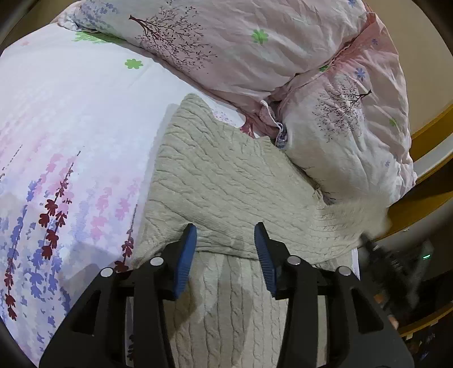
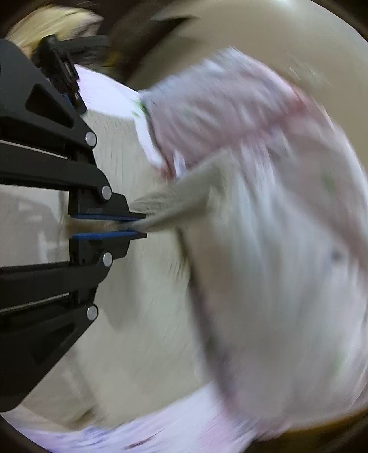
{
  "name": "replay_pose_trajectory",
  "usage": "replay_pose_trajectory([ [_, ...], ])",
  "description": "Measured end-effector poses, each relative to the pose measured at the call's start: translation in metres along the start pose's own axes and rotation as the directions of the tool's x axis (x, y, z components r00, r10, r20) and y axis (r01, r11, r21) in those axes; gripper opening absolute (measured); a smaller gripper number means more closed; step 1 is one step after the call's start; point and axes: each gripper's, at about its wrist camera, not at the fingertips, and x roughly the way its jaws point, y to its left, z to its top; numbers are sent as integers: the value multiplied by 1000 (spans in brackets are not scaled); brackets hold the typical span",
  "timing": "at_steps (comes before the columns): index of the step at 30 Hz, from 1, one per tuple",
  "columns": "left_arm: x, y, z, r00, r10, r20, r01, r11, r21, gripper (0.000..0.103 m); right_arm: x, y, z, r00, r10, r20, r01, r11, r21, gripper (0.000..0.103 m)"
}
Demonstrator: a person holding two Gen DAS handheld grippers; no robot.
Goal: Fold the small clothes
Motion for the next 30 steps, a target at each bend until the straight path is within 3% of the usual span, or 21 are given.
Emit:
replay_pose_trajectory([
  [3, -1, -2, 0, 1000, -6, -3, 6, 1000, 9, 49, 12, -59, -8, 994, 26, -109, -1, 976, 218, 26],
  [6, -2, -3, -1, 1000, -16, -10, 16, 1000, 10, 52, 15, -83, -9, 986, 112, -119, -67, 941, 331, 28],
  [14, -2, -4, -3, 1000, -13, -14, 13, 1000, 19, 53, 18, -95, 4, 993, 78, -93, -38, 930, 366, 29],
  [15, -2, -4, -3, 1000, -11, -14, 12, 1000, 21, 53, 17, -96, 5, 994, 55, -95, -18, 936, 351, 22],
  [16, -2, -5, -3, 1000, -10, -14, 10, 1000, 22, 53, 17, -97, 8, 994, 27, -103, 8, 945, 327, 8],
  [18, -2, -6, -3, 1000, -8, -15, 9, 1000, 24, 55, 16, -90, 13, 995, -3, -97, 29, 964, 265, 7],
  [22, -2, -8, -5, 1000, -8, -19, 9, 999, 36, 56, -12, -69, 23, 999, -14, 31, 9, 987, 157, 3],
  [25, -2, -9, -6, 1000, -3, -26, 4, 999, 48, 56, -23, -71, 26, 990, -122, 76, 111, 985, 133, 0],
  [27, -1, -9, -7, 1000, -1, -29, 3, 999, 50, 57, -19, -85, 24, 986, -164, 41, 156, 976, 153, 0],
  [29, -1, -9, -7, 1000, 1, -29, 0, 999, 53, 57, -11, -93, 20, 992, -125, -20, 127, 977, 172, 0],
  [30, 0, -10, -7, 1000, 2, -29, -1, 999, 53, 57, -9, -93, 19, 994, -104, -33, 109, 978, 178, 6],
])
